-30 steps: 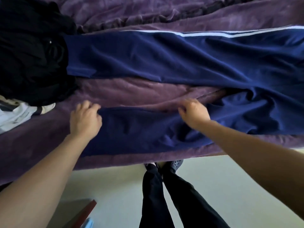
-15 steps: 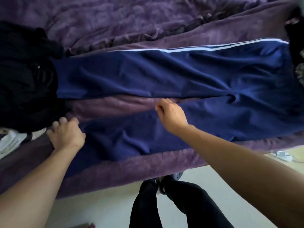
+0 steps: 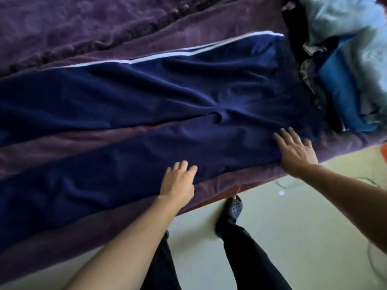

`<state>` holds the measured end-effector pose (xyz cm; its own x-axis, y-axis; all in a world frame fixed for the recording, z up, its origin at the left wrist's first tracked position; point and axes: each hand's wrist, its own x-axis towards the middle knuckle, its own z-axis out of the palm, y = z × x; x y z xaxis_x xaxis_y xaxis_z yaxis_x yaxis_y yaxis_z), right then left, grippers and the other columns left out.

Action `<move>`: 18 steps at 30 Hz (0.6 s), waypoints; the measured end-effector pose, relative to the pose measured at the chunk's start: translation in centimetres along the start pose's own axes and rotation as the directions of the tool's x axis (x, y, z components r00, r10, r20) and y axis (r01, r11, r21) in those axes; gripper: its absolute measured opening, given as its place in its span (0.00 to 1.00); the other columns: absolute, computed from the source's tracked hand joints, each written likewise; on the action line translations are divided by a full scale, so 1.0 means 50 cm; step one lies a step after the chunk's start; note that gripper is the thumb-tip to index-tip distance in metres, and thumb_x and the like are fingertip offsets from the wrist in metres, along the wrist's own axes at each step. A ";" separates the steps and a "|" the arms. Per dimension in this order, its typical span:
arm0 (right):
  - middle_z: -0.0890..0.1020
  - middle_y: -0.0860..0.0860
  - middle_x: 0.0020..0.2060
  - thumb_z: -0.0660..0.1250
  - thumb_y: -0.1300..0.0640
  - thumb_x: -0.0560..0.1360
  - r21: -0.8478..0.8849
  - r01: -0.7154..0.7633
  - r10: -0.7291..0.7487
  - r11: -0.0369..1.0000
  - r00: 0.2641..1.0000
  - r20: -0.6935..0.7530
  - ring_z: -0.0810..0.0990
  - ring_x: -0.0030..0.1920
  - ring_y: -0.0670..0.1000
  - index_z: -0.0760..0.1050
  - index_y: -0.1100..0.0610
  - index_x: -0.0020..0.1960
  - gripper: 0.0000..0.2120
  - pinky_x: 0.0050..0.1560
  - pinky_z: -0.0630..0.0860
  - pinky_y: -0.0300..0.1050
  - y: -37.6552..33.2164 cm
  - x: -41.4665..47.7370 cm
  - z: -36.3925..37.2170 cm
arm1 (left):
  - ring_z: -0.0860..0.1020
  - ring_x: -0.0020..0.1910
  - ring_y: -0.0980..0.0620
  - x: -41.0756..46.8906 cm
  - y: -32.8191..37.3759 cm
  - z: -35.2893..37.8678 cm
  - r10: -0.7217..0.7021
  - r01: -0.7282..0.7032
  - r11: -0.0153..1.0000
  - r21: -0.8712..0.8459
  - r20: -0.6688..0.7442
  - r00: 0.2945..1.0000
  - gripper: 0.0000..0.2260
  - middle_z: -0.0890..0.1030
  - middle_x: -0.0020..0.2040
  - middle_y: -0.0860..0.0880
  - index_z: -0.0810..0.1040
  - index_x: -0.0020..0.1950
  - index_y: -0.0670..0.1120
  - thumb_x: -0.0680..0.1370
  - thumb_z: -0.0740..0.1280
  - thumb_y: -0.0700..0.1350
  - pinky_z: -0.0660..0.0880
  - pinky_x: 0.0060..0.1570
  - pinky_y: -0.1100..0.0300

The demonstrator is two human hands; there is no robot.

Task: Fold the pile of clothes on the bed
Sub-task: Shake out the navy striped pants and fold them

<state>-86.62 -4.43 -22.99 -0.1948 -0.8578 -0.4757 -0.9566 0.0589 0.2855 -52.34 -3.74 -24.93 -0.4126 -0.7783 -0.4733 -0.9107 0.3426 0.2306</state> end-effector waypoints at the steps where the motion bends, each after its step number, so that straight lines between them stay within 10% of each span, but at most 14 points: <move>1: 0.48 0.52 0.79 0.58 0.54 0.78 -0.056 0.019 -0.017 0.998 0.999 0.030 0.45 0.78 0.53 0.47 0.53 0.79 0.33 0.71 0.55 0.56 0.038 0.016 0.019 | 0.60 0.72 0.43 0.025 0.032 0.020 -0.024 0.023 0.999 0.041 0.023 0.999 0.29 0.60 0.75 0.44 0.58 0.75 0.51 0.76 0.65 0.48 0.63 0.65 0.49; 6: 0.45 0.51 0.79 0.57 0.52 0.77 -0.131 0.218 -0.218 0.967 0.976 0.015 0.42 0.78 0.53 0.41 0.52 0.79 0.36 0.73 0.46 0.61 0.123 0.105 0.076 | 0.46 0.77 0.39 0.104 0.097 0.097 -0.215 0.205 0.953 0.225 0.022 0.976 0.39 0.42 0.78 0.42 0.38 0.78 0.49 0.77 0.63 0.48 0.58 0.68 0.38; 13: 0.69 0.57 0.71 0.53 0.58 0.72 0.089 0.344 -0.307 0.935 0.908 -0.285 0.67 0.72 0.57 0.67 0.61 0.72 0.29 0.71 0.59 0.59 0.205 0.081 0.133 | 0.51 0.77 0.45 0.067 0.122 0.111 -0.313 0.320 0.938 0.135 -0.071 0.947 0.32 0.49 0.79 0.46 0.50 0.78 0.45 0.77 0.61 0.40 0.62 0.69 0.44; 18: 0.79 0.59 0.62 0.50 0.61 0.69 0.069 0.480 -0.431 0.874 0.834 -0.345 0.79 0.61 0.59 0.77 0.64 0.63 0.27 0.62 0.70 0.63 0.256 0.004 0.109 | 0.49 0.78 0.52 -0.039 0.156 0.073 -0.300 0.280 0.947 0.157 0.121 0.946 0.31 0.48 0.79 0.51 0.47 0.79 0.47 0.78 0.56 0.39 0.55 0.73 0.50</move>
<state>-100.10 -1.04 -23.98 0.3246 -0.9168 -0.2325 -0.9449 -0.3255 -0.0359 -58.69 2.39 -25.33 -0.1190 -0.7754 -0.6201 -0.9808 0.1888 -0.0480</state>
